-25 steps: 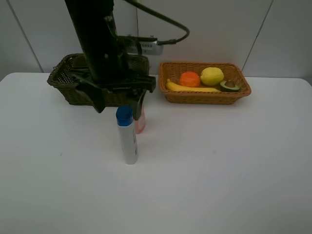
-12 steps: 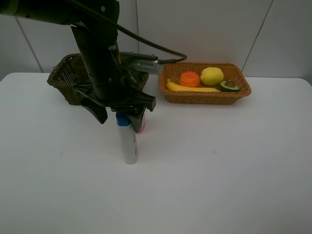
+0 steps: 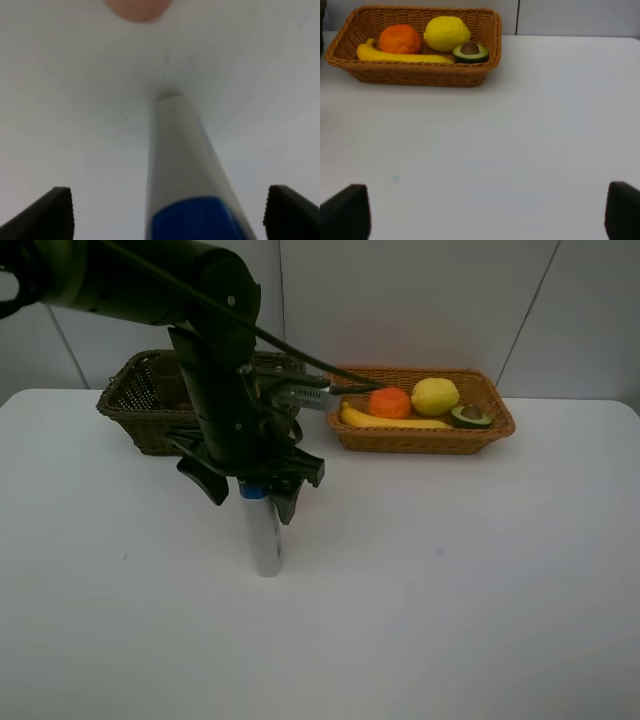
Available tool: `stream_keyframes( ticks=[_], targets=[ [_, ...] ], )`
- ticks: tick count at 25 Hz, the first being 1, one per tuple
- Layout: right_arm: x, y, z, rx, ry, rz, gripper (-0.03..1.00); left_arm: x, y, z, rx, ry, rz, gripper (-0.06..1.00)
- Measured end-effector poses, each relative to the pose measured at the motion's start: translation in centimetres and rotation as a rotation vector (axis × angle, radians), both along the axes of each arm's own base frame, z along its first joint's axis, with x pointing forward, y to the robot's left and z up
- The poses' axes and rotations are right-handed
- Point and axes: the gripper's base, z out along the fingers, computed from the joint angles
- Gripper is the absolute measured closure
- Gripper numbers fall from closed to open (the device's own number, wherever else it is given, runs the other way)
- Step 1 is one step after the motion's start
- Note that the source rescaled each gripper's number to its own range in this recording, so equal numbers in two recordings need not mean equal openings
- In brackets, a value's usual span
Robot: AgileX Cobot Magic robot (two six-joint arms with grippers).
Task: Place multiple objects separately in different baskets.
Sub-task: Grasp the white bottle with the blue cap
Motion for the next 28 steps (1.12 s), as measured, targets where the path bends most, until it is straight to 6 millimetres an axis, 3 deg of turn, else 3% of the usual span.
stream_keyframes(
  ticks=[14,16,18,21,28],
  targets=[
    [0.0,0.0,0.0,0.0,0.0,0.0,-0.02,-0.4,-0.42,-0.29,0.011,0.01,-0.018,-0.04],
    [0.0,0.0,0.0,0.0,0.0,0.0,-0.02,-0.42,-0.4,-0.29,0.013,0.012,-0.018,0.03],
    [0.0,0.0,0.0,0.0,0.0,0.0,-0.02,-0.43,-0.4,-0.29,0.013,0.013,-0.018,0.16],
    [0.0,0.0,0.0,0.0,0.0,0.0,-0.02,-0.46,-0.4,-0.3,0.015,0.014,-0.018,0.46],
    [0.0,0.0,0.0,0.0,0.0,0.0,-0.02,-0.5,-0.34,-0.3,0.022,0.019,-0.02,0.47]
  ],
)
